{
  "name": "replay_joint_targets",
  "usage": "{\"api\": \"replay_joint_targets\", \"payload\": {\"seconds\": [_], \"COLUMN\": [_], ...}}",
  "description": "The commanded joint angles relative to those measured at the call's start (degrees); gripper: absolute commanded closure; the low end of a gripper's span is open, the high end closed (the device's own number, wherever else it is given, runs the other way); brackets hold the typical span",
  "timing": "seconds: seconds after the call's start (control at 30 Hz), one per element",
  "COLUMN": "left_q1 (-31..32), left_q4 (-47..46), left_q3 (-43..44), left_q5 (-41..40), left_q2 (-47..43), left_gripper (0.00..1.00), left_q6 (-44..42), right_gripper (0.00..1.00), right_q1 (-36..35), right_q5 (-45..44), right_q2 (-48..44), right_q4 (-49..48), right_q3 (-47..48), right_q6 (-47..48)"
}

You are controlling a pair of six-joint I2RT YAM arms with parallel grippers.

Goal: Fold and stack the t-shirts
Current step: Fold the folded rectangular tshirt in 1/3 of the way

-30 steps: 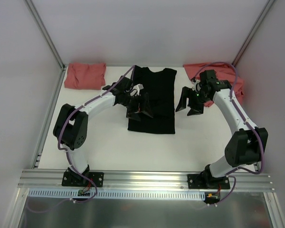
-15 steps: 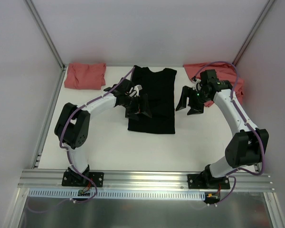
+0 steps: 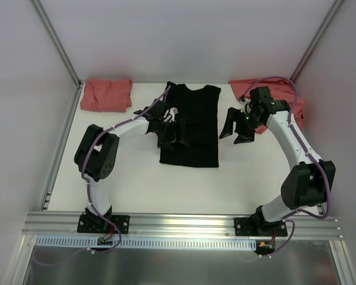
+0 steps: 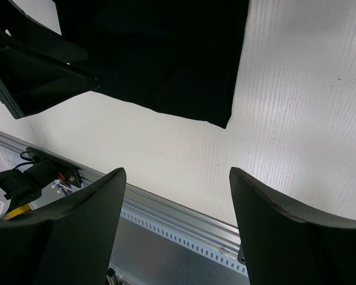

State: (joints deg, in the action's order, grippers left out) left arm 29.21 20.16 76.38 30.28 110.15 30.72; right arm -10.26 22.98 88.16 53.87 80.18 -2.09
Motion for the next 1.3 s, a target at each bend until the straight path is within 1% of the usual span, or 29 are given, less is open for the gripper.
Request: {"api": "replay_joint_targets", "payload": {"seconds": [0.0,0.47,0.5,0.63,0.93,1.1,1.27], "left_q1": [0.3,0.5,0.5,0.5,0.4,0.4,0.4], "left_q4": [-2.4,-1.3,-1.4,-2.1,-6.7,-11.4,-16.1], "left_q3": [2.4,10.3,11.2,13.2,18.1,19.0,19.9], "left_q5": [-1.5,-2.9,-3.1,-4.4,-8.4,-11.2,-11.9], "left_q2": [0.6,6.9,7.3,8.9,10.5,10.6,11.1], "left_gripper": [0.01,0.01,0.01,0.01,0.01,0.01,0.01], "left_q6": [1.5,2.1,2.1,1.9,3.2,3.5,3.1], "right_gripper": [0.25,0.24,0.25,0.24,0.24,0.25,0.24], "right_q1": [0.1,0.2,0.2,0.2,0.2,0.2,0.2], "right_q5": [0.8,1.5,1.5,1.6,2.4,2.7,3.0], "right_q2": [0.7,2.8,2.9,3.4,4.6,4.7,4.0], "right_q4": [1.6,2.6,2.8,3.4,4.6,5.5,5.9], "right_q3": [3.2,4.6,4.8,5.3,5.8,6.0,5.0], "right_q6": [1.1,1.6,3.1,3.8,4.2,4.7,4.6]}}
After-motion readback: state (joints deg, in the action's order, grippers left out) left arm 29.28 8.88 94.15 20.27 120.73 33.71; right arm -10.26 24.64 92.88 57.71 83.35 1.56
